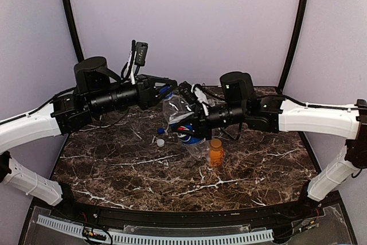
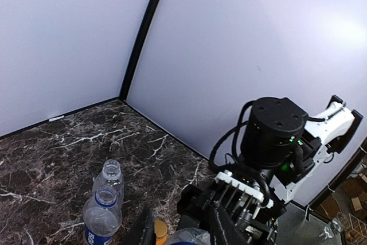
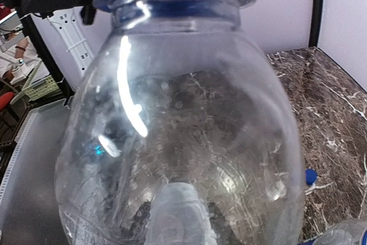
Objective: Unscrew the bottle caps
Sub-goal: Unscrew the bottle cap from the plastic bottle.
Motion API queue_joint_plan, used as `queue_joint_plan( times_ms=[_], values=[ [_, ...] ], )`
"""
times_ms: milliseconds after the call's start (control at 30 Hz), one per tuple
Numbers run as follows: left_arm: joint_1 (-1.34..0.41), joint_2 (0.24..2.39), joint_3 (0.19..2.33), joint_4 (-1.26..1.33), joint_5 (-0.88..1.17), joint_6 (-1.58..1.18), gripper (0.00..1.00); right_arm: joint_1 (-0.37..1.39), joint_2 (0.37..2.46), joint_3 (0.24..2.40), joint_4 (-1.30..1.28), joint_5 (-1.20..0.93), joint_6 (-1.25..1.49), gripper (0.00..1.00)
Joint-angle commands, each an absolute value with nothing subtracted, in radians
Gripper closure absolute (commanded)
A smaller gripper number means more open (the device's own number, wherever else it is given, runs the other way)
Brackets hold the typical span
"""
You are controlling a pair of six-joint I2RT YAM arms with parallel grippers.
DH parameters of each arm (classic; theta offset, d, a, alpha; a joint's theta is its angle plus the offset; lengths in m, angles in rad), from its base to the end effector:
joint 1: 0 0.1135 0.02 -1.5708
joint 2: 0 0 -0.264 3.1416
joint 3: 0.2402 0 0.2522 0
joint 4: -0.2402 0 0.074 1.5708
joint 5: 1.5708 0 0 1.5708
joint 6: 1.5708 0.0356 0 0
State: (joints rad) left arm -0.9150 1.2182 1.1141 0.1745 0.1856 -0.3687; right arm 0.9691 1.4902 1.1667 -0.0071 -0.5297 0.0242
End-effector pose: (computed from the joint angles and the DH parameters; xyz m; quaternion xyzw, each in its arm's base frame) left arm 0.1701 -0.2318 0.4031 0.2484 0.6354 -0.4867 0.5456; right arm 0.1828 0.2980 0.3217 -0.4929 0.6302 0.4545 0.3916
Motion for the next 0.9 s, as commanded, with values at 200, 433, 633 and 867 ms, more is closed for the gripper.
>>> queue_joint_plan(
  times_ms=[200, 433, 633, 867],
  values=[
    [-0.953, 1.21, 1.149, 0.103, -0.208, -0.463, 0.83, 0.96, 1.43, 1.147, 0.063, -0.244, 0.063, 0.96],
    [-0.943, 1.124, 1.086, 0.229, -0.084, -0.372, 0.35, 0.958, 1.422, 1.143, 0.063, -0.472, 0.018, 0.96],
    [-0.907, 1.076, 1.095, 0.214, 0.202, -0.274, 0.25, 0.955, 1.434, 1.166, 0.034, -0.699, -0.015, 0.95],
    [-0.893, 1.073, 1.135, 0.172, 0.5, -0.177, 0.27, 0.956, 1.474, 1.207, 0.029, -0.926, -0.013, 0.94]
  ],
)
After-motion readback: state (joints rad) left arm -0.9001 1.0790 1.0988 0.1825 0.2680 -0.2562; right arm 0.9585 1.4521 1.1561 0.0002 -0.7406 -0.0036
